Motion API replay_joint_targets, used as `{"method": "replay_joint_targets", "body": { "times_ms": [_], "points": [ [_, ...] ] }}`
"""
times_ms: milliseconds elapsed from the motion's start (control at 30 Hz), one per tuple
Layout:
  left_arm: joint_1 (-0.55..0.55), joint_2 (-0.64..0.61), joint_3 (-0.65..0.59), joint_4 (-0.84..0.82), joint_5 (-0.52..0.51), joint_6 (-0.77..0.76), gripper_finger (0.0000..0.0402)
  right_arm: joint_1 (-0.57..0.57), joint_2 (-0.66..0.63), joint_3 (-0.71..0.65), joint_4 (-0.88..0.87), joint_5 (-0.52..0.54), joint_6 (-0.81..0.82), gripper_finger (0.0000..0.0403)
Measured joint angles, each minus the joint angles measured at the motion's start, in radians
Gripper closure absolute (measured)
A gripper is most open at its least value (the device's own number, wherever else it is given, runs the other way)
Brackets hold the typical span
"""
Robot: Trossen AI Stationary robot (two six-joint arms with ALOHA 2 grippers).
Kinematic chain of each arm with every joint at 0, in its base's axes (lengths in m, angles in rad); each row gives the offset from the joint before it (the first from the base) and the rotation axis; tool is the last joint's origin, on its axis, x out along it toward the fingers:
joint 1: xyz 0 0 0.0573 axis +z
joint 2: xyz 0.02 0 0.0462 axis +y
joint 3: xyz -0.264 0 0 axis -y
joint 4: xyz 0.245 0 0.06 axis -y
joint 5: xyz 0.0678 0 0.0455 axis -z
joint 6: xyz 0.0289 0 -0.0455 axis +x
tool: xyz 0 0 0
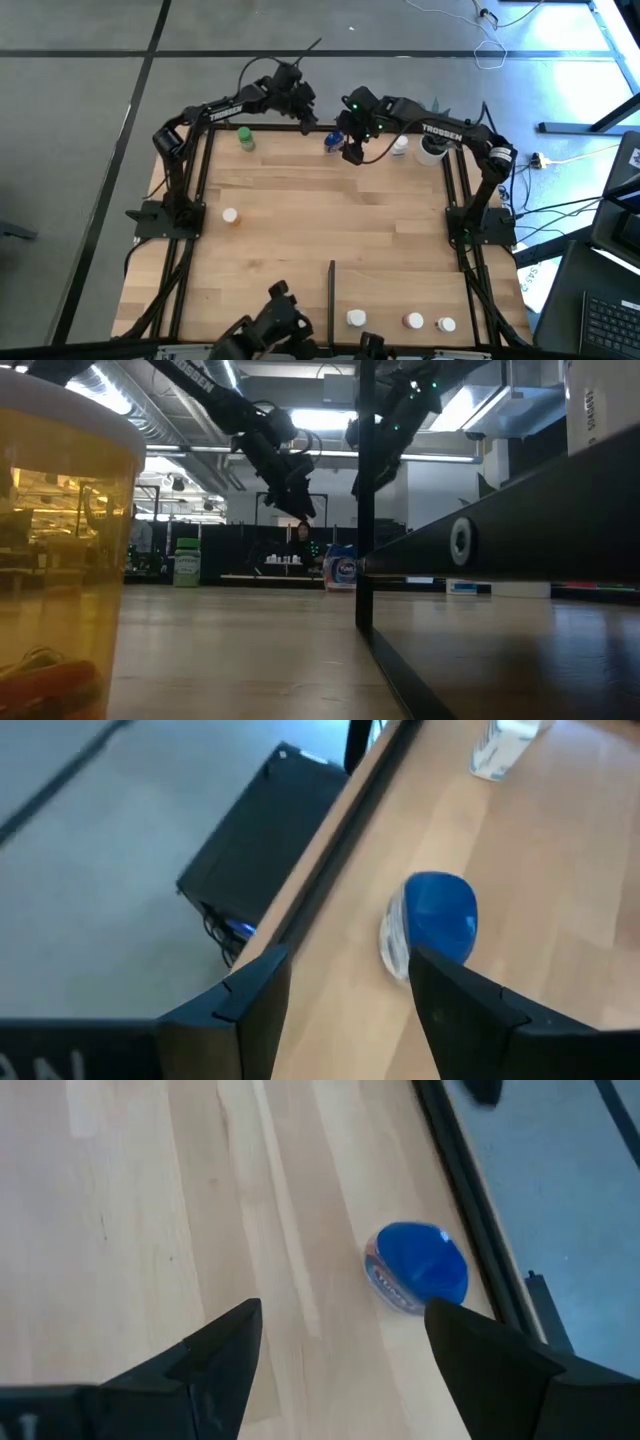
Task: Pick and place medicine bottles onto shelf by color
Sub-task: Put the blue pill bottle onto the shelf
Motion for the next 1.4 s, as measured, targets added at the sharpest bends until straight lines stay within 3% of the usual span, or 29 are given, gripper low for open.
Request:
{"method": "replay_joint_targets", "body": {
  "times_ms": [267,1400],
  "points": [
    [-0.027,0.099,0.137,-0.121,-0.011,-0.001,0.0204,0.000,0.000,0.074,-0.047,0.000,0.038,0.0121],
    [-0.012,0.207,0.143,-0.054,-0.046,0.027,0.0204,0.000,0.000,0.079,-0.062,0.000,0.008,0.0121]
  ]
}}
